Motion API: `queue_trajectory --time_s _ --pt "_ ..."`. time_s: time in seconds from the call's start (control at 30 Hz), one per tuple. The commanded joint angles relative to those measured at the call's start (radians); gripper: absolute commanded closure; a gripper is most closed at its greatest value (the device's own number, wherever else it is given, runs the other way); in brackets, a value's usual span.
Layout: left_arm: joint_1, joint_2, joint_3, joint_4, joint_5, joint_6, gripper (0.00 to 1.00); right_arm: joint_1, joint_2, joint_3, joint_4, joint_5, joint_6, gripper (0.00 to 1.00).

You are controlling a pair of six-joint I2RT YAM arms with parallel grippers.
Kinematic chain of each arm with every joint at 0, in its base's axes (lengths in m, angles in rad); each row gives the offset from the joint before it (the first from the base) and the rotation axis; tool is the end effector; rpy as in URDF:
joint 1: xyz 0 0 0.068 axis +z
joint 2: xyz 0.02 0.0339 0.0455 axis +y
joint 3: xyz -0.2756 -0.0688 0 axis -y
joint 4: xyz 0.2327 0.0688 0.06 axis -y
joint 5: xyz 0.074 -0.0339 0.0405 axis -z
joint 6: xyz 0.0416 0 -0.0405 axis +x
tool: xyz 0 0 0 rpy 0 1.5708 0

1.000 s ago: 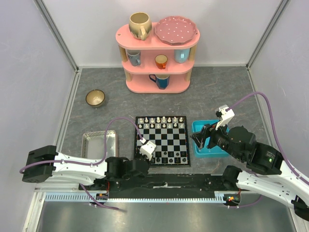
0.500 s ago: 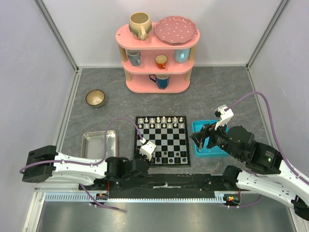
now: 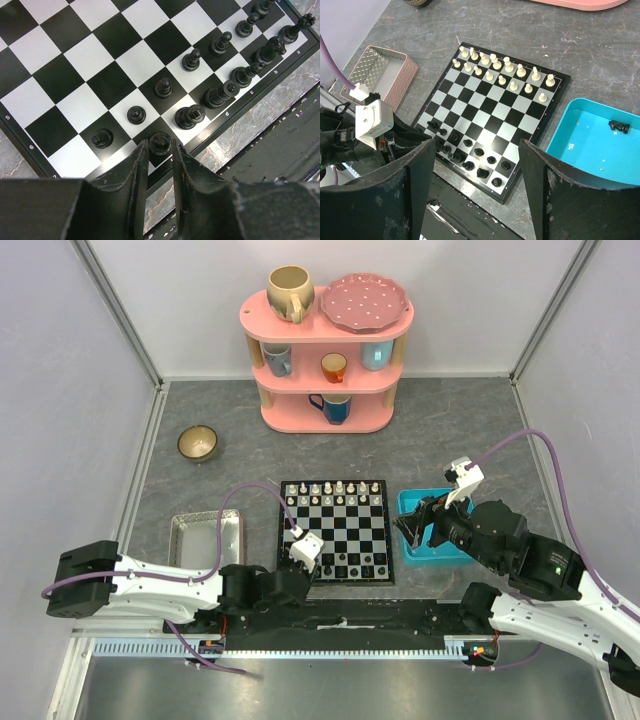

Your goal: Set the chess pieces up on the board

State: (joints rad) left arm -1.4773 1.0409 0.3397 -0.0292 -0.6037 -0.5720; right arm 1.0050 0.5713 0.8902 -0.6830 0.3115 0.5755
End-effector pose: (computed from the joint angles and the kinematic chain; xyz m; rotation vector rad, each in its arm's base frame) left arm 0.0401 -0.1749 0.1748 0.6778 2.0843 -0.4778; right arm 0.0625 0.0746 0.3520 -0.2126 1.9803 0.7507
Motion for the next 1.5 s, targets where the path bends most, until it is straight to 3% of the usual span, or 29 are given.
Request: queue_trajectory --time_s 0.0,0.53,0.63,0.83,0.93,1.0,1.13,1.33,1.47 --pt "-0.006 -0.010 0.019 -0.001 -0.031 -0.019 0.68 0.001 -0.005 -0.005 0.011 0.003 -0.005 0.25" --pt "-0.008 -0.156 0.122 -0.116 -0.007 0.023 0.67 0.001 -0.008 -0.017 0.011 0.020 0.001 0.25" --pt "-0.008 -0.185 0.156 -0.147 -0.005 0.032 0.67 0.001 -0.010 -0.017 0.000 0.069 0.036 0.25" --pt "0.005 -0.280 0.216 -0.225 -0.034 0.047 0.63 0.001 0.074 0.013 -0.145 0.314 0.174 0.25" --pt "0.102 -0.320 0.246 -0.271 0.053 0.057 0.63 -0.017 0.180 0.030 -0.219 0.363 0.213 0.26" --pt "0.263 -0.340 0.245 -0.261 0.233 0.087 0.63 -0.100 0.249 0.029 -0.237 0.310 0.202 0.27" --pt "0.503 -0.341 0.258 -0.264 0.473 0.136 0.66 -0.398 0.323 -0.005 -0.199 0.140 0.109 0.33" --pt "0.575 -0.309 0.335 -0.325 0.516 0.178 0.66 -0.676 0.436 -0.063 -0.097 -0.033 -0.009 0.39" --pt "0.578 -0.314 0.320 -0.319 0.515 0.173 0.62 -0.785 0.507 -0.091 -0.030 -0.100 -0.037 0.48"
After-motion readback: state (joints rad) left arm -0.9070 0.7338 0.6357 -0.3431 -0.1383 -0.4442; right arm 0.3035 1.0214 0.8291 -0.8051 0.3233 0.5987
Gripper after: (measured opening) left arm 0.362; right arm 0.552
